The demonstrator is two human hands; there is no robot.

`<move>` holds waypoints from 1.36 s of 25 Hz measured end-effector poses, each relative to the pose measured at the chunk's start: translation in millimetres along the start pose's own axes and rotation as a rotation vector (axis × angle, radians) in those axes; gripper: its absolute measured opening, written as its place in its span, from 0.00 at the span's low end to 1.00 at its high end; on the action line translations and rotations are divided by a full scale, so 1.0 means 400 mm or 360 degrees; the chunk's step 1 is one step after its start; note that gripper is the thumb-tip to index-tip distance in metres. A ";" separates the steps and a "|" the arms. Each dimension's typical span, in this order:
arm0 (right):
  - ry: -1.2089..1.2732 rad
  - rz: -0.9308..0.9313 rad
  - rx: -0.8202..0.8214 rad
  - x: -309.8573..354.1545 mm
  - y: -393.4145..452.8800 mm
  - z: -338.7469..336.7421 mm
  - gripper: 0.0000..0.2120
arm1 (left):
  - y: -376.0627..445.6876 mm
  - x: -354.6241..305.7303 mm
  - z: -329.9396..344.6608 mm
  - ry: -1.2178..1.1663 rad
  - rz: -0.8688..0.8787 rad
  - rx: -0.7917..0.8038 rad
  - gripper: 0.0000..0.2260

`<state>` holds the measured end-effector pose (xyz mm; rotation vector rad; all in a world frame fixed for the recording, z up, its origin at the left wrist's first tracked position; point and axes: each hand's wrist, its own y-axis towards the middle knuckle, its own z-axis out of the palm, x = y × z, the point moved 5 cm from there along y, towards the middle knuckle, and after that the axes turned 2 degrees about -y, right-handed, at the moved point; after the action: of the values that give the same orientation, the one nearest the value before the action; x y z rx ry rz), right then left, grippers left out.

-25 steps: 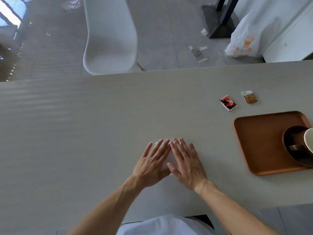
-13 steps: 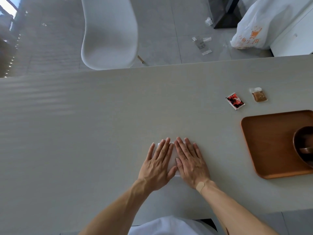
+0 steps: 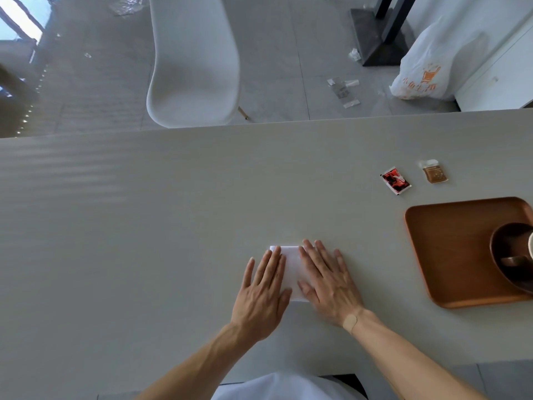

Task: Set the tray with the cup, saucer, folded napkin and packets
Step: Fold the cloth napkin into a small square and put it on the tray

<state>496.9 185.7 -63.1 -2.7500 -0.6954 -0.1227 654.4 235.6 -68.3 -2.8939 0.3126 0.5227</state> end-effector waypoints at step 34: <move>0.1376 0.0597 0.0449 -0.061 -0.066 -0.139 0.20 | 0.025 -0.023 -0.098 -0.1590 -0.0888 0.0340 0.12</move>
<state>462.4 179.8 -6.9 -2.1787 0.0399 -0.9621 656.4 219.0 -30.4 -2.0183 -0.5237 1.5398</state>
